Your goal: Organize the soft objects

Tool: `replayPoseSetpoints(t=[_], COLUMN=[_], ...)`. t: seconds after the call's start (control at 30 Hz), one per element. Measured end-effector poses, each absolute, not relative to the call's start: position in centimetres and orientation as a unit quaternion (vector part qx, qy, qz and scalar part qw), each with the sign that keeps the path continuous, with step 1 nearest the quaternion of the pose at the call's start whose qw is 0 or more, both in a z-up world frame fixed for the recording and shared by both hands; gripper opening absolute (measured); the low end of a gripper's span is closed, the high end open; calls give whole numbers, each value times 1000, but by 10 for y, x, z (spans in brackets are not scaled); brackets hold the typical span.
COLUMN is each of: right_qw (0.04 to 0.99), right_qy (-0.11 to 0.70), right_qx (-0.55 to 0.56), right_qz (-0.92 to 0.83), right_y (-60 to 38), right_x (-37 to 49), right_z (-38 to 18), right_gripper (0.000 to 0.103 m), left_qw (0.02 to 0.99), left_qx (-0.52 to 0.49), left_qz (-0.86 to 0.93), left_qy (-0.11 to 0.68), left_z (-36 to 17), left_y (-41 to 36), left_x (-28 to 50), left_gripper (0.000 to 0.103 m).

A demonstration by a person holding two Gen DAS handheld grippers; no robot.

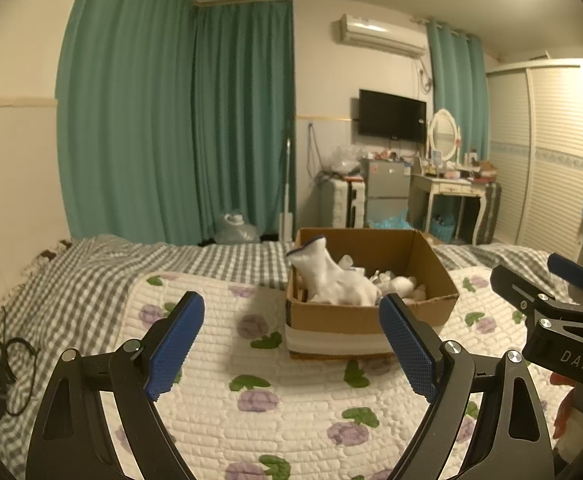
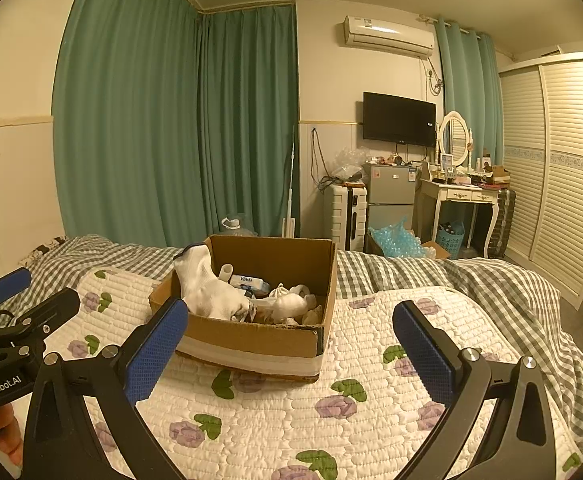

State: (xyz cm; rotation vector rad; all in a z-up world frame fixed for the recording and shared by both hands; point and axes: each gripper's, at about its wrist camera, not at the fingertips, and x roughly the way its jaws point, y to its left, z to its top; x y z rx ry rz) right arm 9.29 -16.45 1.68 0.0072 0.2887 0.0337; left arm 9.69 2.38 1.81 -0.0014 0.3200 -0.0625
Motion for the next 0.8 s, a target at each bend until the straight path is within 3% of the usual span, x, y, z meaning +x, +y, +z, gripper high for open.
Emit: replayPoseSetpoints(t=[0.8], right_qw=[989], right_qy=[145], right_qx=[2], right_qz=[17], right_y=[-164], right_x=[94], right_z=[16], right_gripper=[103], left_qw=[987], left_qx=[1], left_qz=[-30], left_qy=[160], left_z=[16], left_y=[24], left_x=[98], left_gripper=[90])
